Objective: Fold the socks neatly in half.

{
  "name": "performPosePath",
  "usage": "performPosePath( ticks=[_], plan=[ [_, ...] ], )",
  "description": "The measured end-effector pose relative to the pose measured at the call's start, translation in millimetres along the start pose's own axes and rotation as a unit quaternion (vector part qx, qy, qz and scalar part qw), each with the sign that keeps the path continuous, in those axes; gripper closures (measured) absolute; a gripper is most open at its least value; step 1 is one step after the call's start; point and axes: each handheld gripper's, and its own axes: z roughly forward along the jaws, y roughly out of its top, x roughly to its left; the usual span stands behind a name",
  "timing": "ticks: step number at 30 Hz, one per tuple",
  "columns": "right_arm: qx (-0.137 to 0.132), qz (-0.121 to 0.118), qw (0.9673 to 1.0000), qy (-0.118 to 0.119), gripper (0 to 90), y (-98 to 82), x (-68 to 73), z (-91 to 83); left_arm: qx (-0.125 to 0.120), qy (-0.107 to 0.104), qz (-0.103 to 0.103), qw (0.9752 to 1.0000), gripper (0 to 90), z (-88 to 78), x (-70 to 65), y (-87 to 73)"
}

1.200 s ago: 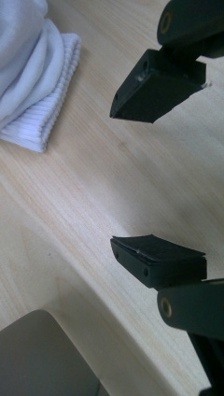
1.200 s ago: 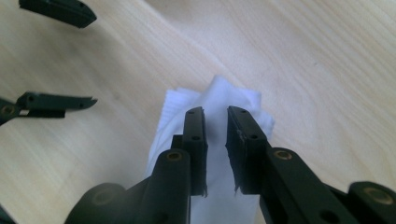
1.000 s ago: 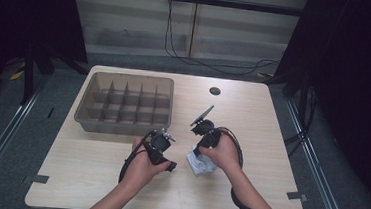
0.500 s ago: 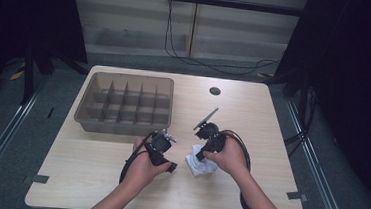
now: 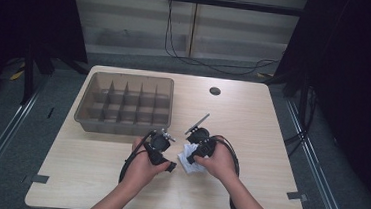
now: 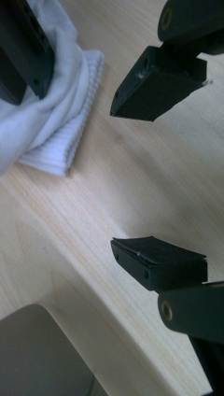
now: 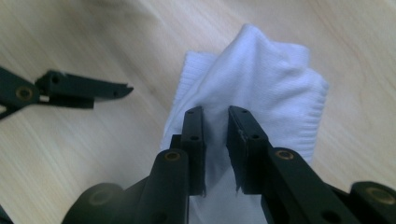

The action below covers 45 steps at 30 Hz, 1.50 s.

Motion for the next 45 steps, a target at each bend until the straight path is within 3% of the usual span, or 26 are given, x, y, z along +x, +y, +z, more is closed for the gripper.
performPosePath(
  ticks=[5, 9, 17, 22, 25, 32, 35, 45],
  plan=[
    [0.002, -0.002, 1.0000, -0.002, 72.8, 7.5, 2.0, -3.6, -0.001, -0.004, -0.002, 1.0000, 30.2, -0.2, 1.3, -1.1],
    [-0.007, 0.003, 0.9999, -0.010, 72.2, 4.0, -4.5, -18.0, -0.003, -0.005, -0.001, 1.0000, 30.2, -1.0, 0.9, -0.2],
    [-0.029, 0.049, 0.9972, -0.049, 71.8, -13.1, -42.8, -44.1, 0.003, -0.004, 0.000, 1.0000, 30.2, 1.2, 0.2, 0.0],
    [-0.018, 0.065, 0.9963, -0.054, 71.6, -20.5, -56.8, -36.0, 0.007, -0.006, -0.002, 1.0000, 30.2, 2.3, 0.8, 0.4],
    [-0.011, 0.061, 0.9970, -0.047, 70.2, -22.2, -55.2, -27.1, 0.007, -0.004, -0.003, 1.0000, 30.2, 1.9, 1.2, 0.6],
    [-0.012, 0.040, 0.9988, -0.027, 70.3, -25.5, -35.2, -16.4, 0.002, -0.003, -0.002, 1.0000, 29.6, -4.3, 2.9, 2.1],
    [-0.014, 0.035, 0.9991, -0.018, 69.9, -27.4, -26.7, -13.5, -0.006, -0.005, -0.011, 0.9999, 28.9, -9.5, 5.1, 3.8],
    [-0.014, 0.022, 0.9996, -0.005, 68.3, -23.5, -8.6, -5.3, -0.020, 0.001, -0.029, 0.9994, 27.1, -24.9, 14.5, 22.6]
  ],
)
